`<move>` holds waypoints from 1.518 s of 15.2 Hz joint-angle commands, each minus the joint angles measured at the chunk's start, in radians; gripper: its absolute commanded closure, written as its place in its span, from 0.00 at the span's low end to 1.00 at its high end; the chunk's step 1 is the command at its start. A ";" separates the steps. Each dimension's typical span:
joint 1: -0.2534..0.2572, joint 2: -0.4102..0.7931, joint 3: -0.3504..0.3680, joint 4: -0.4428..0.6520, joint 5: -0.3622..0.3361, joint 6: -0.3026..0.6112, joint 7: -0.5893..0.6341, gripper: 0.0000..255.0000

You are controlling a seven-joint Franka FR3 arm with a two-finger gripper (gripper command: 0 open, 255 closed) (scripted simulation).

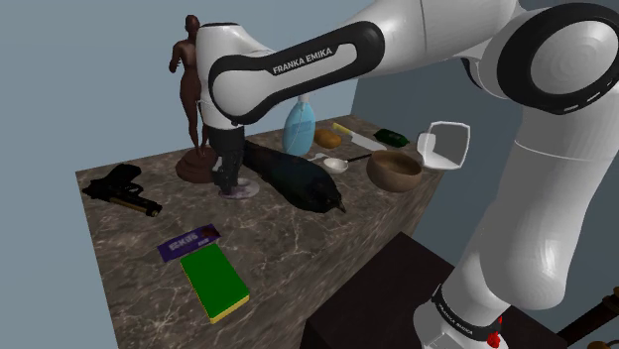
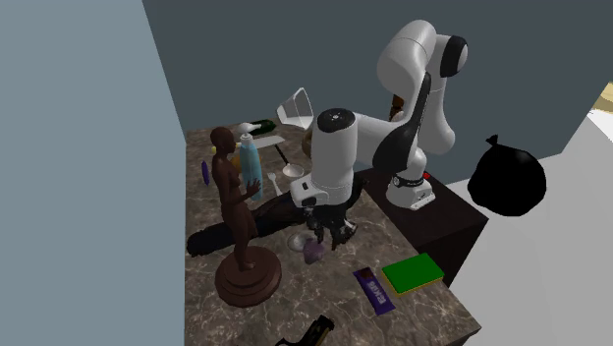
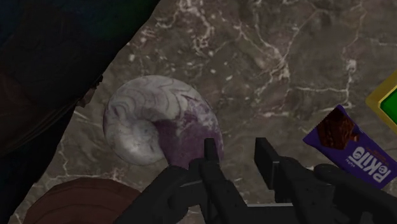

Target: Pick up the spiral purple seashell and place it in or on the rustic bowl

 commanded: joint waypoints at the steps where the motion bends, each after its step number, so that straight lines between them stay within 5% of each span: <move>1: 0.013 0.041 0.006 0.059 -0.085 -0.032 -0.106 0.00; 3: 0.038 0.101 0.018 0.141 -0.220 -0.066 -0.280 0.00; 18: 0.033 0.133 0.006 0.084 -0.239 0.022 -0.268 0.00; 19: 0.033 0.133 0.006 0.084 -0.239 0.022 -0.268 1.00; 23: 0.033 0.133 0.006 0.084 -0.239 0.021 -0.268 1.00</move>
